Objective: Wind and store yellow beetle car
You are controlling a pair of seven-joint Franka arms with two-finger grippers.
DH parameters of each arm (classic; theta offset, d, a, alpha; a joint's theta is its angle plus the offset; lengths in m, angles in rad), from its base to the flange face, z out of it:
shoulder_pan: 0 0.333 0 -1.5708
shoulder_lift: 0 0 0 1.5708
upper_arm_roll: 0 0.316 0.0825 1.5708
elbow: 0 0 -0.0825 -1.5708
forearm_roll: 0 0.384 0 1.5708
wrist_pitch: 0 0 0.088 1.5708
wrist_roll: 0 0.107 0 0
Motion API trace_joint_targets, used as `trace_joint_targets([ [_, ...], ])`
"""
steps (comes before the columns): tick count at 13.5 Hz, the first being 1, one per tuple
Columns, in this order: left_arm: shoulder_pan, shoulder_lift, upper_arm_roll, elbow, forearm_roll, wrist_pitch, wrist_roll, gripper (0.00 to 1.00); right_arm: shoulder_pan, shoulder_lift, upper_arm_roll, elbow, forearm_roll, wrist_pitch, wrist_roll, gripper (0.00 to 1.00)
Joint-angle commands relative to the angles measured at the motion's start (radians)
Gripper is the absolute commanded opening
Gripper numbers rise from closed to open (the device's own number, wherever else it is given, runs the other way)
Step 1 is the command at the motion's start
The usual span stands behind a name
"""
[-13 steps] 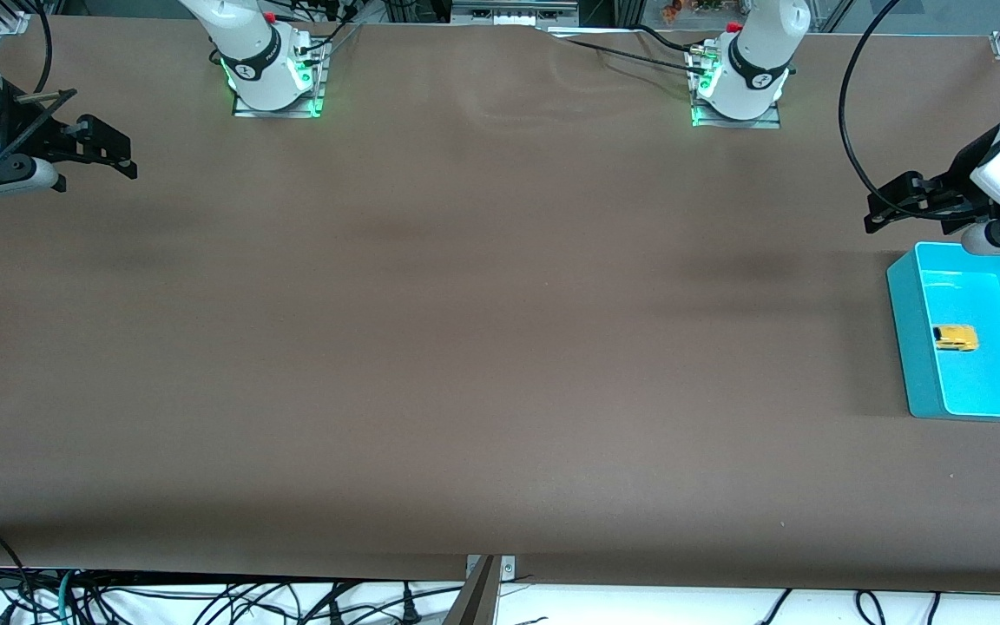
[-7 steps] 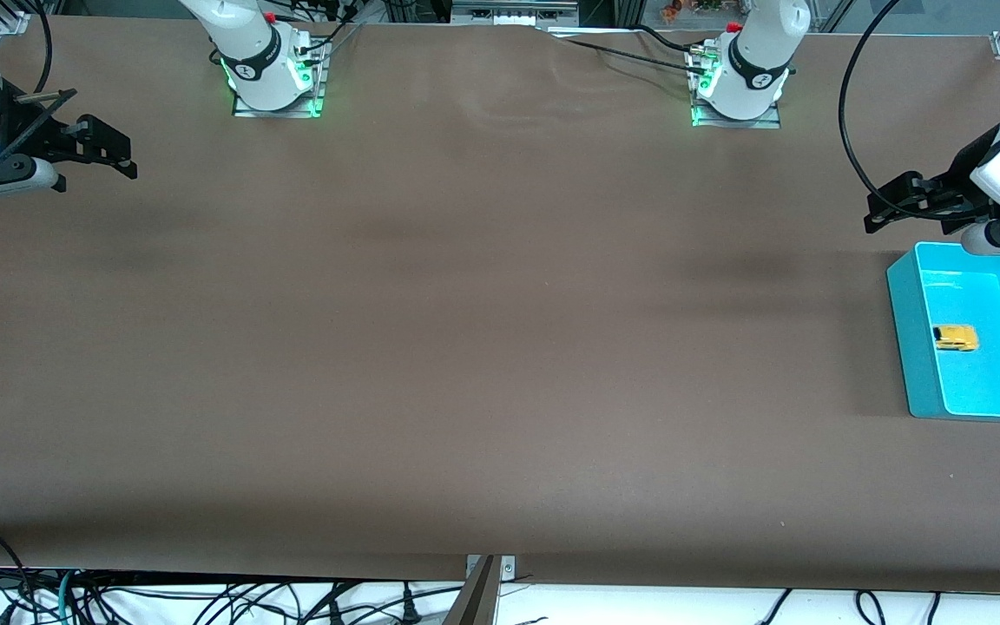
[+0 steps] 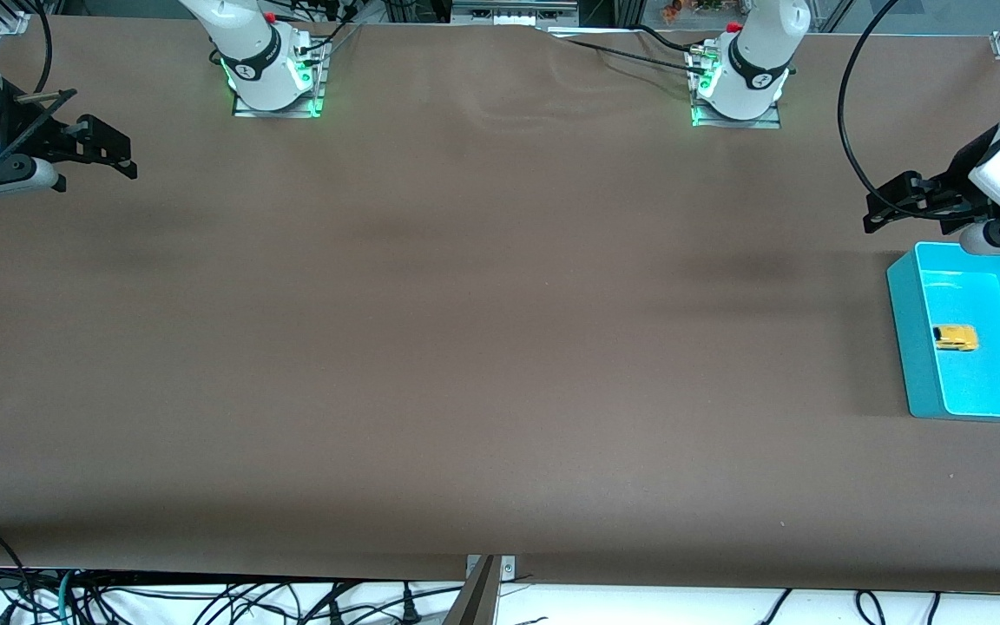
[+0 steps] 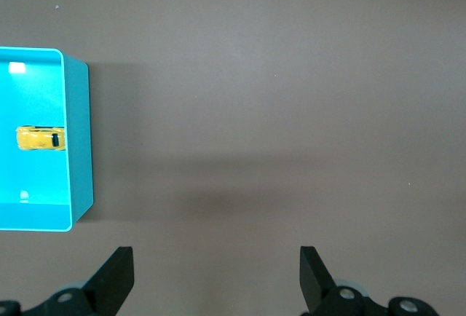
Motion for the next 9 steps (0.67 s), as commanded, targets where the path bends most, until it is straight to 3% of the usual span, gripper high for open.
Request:
trace_joint_targets([
  [1, -0.003, 0.004, 0.006, 0.012, -0.022, -0.009, -0.001, 1.0, -0.002, -0.014, 0.002, -0.011, -0.011, 0.002, 0.008, 1.0],
  [9, -0.002, 0.006, 0.006, 0.012, -0.022, -0.005, -0.002, 1.0, -0.002, -0.014, 0.002, -0.018, -0.011, 0.004, 0.013, 1.0],
])
